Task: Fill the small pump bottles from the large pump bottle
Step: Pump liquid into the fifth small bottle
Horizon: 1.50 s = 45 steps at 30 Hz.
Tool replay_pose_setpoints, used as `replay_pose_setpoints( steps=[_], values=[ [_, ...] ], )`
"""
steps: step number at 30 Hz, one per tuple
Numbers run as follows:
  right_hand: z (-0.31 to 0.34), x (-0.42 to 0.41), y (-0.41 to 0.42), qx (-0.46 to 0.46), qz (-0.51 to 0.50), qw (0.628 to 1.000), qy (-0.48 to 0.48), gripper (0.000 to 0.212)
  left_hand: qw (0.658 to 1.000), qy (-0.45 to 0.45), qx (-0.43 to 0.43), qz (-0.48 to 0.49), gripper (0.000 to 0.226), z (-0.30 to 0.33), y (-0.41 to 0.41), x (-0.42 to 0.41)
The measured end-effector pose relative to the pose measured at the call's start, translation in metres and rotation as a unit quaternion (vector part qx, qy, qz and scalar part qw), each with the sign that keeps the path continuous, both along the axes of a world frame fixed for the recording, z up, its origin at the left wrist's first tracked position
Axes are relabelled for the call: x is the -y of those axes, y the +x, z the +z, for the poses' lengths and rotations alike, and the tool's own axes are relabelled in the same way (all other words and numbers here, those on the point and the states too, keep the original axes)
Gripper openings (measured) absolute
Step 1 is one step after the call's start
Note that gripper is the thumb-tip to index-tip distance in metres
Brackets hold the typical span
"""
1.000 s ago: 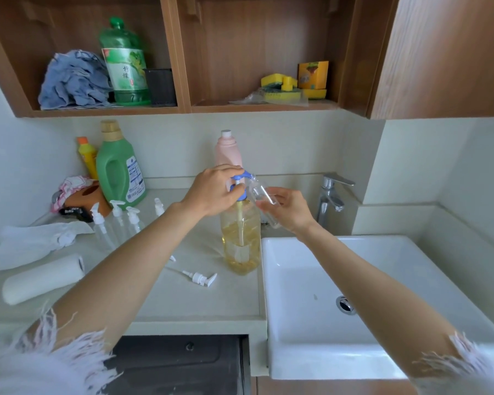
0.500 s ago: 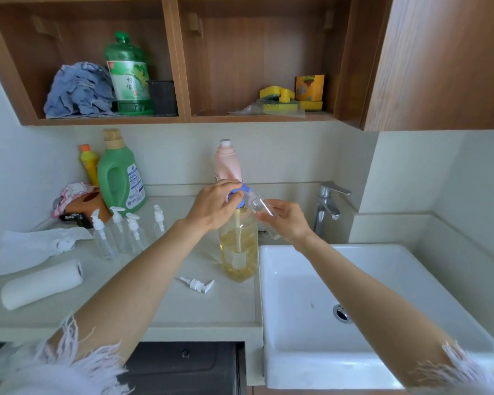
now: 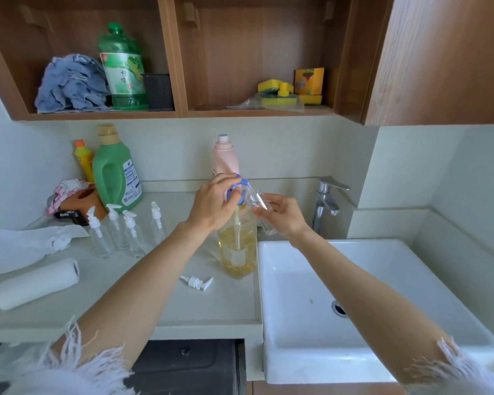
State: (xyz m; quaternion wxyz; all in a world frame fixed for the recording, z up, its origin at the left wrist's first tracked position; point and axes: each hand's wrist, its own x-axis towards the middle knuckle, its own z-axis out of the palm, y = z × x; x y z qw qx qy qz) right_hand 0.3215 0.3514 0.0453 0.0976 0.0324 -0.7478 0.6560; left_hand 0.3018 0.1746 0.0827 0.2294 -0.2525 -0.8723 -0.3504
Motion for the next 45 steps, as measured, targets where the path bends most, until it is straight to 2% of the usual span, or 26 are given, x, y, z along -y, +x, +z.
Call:
replay_pose_setpoints(
  steps=[4,8,11,14,20,26,30,34,37,45],
  values=[
    [-0.006,-0.001,0.0,-0.01,0.006,0.999,0.034,0.023,1.0,-0.001,-0.003,-0.003,0.063,-0.014,0.004,0.0],
    [-0.004,0.0,0.005,-0.003,0.011,1.0,0.025,0.024,1.0,0.0,0.0,0.004,0.059,-0.013,0.008,0.0],
    [0.002,-0.003,0.008,0.009,0.022,1.0,0.013,0.025,1.0,-0.002,0.01,0.005,0.046,-0.006,0.011,-0.003],
    [0.007,-0.005,0.01,0.015,0.032,0.999,0.001,0.021,1.0,-0.001,0.017,0.006,0.044,0.01,0.009,-0.004],
    [0.008,-0.003,0.003,0.031,0.031,0.999,-0.023,0.029,1.0,0.013,0.007,-0.001,0.039,0.023,-0.001,-0.004],
    [-0.003,-0.007,-0.001,0.023,0.046,0.998,-0.034,0.038,0.998,0.059,-0.029,0.024,0.058,0.001,-0.01,-0.004],
    [-0.007,-0.005,-0.006,0.011,0.037,0.998,-0.041,0.04,0.995,0.089,-0.044,0.004,0.049,-0.01,-0.013,-0.005],
    [-0.009,-0.005,-0.009,0.008,0.047,0.999,-0.022,0.028,0.993,0.109,-0.05,-0.016,0.045,-0.021,-0.01,-0.006],
    [-0.007,-0.004,-0.01,0.002,0.049,0.999,-0.014,0.031,0.994,0.097,-0.049,-0.01,0.047,-0.016,-0.008,-0.006],
    [0.004,-0.001,-0.006,-0.022,0.033,0.999,0.007,0.02,0.998,0.054,-0.027,-0.006,0.06,0.013,-0.01,-0.001]
  ],
)
